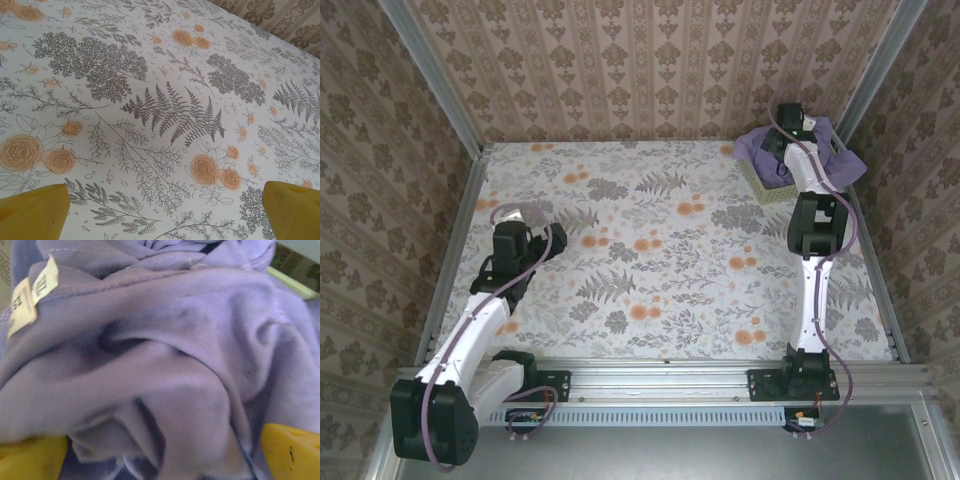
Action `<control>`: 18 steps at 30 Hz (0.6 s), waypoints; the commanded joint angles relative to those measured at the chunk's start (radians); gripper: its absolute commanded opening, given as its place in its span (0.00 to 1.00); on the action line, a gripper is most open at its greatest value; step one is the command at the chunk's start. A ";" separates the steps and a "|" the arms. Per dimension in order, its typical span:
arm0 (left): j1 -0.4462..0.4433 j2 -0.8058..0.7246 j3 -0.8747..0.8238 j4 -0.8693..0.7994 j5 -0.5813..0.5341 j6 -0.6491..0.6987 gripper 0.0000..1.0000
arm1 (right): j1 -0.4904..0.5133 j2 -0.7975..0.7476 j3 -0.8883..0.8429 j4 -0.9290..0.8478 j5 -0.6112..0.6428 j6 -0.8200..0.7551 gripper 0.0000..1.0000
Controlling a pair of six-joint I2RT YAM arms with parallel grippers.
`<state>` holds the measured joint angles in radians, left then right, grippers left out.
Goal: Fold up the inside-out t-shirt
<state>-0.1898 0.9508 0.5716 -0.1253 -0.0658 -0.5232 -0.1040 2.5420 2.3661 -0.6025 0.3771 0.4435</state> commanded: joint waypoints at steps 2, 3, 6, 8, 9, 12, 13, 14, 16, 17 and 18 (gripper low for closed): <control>-0.008 0.013 0.040 0.031 0.008 0.012 1.00 | -0.010 0.127 0.202 -0.233 -0.050 0.093 1.00; -0.008 0.013 0.040 0.032 0.006 0.012 1.00 | -0.017 0.144 0.221 -0.244 -0.078 0.112 1.00; -0.008 0.012 0.045 0.028 0.001 0.012 1.00 | -0.032 0.162 0.222 -0.241 -0.126 0.150 0.95; -0.008 0.007 0.049 0.023 0.002 0.010 1.00 | -0.042 0.167 0.222 -0.236 -0.164 0.162 0.85; -0.007 0.002 0.050 0.018 0.001 0.009 1.00 | -0.047 0.165 0.224 -0.231 -0.185 0.161 0.76; -0.008 -0.011 0.054 0.008 0.006 0.005 1.00 | -0.047 0.130 0.219 -0.219 -0.221 0.139 0.48; -0.009 -0.016 0.056 0.003 0.006 0.005 1.00 | -0.039 0.099 0.203 -0.199 -0.222 0.114 0.38; -0.009 -0.021 0.055 -0.002 0.006 0.003 1.00 | -0.026 0.066 0.172 -0.169 -0.213 0.083 0.32; -0.010 -0.034 0.056 -0.010 0.007 -0.002 1.00 | 0.011 -0.031 0.063 -0.085 -0.156 0.025 0.20; -0.009 -0.040 0.054 -0.012 0.008 -0.006 1.00 | 0.025 -0.072 0.011 -0.047 -0.129 0.007 0.16; -0.009 -0.050 0.054 -0.016 0.010 -0.010 1.00 | 0.039 -0.115 -0.044 -0.012 -0.094 -0.003 0.11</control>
<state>-0.1913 0.9333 0.5903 -0.1276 -0.0658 -0.5240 -0.1310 2.5896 2.4100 -0.7074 0.2276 0.5137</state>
